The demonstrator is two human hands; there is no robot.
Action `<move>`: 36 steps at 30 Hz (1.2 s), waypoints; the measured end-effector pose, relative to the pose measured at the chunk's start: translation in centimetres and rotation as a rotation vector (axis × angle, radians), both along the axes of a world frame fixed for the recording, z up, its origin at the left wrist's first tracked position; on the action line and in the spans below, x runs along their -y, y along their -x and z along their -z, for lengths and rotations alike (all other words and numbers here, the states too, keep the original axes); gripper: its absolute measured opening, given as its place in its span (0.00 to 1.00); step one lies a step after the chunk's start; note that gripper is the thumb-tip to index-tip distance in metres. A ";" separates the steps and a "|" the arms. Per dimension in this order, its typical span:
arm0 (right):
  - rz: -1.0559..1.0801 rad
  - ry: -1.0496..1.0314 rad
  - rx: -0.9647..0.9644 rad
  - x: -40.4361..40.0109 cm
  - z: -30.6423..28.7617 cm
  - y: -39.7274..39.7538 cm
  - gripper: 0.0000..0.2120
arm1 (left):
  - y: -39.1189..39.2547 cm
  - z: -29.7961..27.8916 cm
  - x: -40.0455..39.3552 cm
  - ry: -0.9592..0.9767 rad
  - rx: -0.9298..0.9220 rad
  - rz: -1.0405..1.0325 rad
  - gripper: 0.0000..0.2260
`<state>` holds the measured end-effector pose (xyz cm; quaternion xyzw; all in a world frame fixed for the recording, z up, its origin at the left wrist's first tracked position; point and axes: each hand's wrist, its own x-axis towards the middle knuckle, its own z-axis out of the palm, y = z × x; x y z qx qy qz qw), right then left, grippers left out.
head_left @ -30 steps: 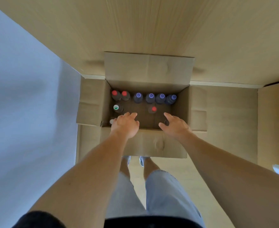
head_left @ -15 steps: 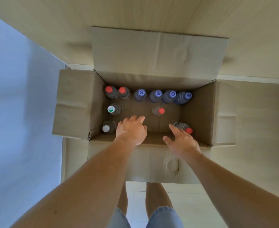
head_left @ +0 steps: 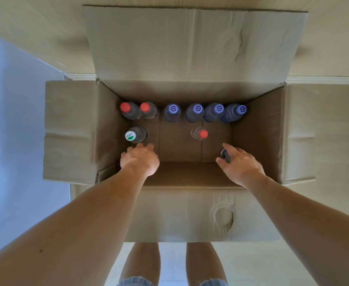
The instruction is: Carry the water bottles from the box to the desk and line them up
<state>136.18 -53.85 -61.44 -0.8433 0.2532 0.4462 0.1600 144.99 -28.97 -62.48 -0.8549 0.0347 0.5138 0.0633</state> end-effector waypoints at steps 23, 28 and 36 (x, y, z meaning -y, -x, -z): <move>-0.051 0.013 -0.119 3.0 5.2 -0.3 0.30 | -0.2 6.6 -3.1 -0.238 0.066 0.399 0.14; -0.049 0.004 -0.176 2.8 5.7 -0.6 0.27 | 0.3 6.3 -1.6 -0.136 0.115 0.373 0.14; -0.077 0.073 -0.206 2.0 6.3 -1.1 0.22 | 0.8 6.2 2.8 0.150 0.169 0.214 0.18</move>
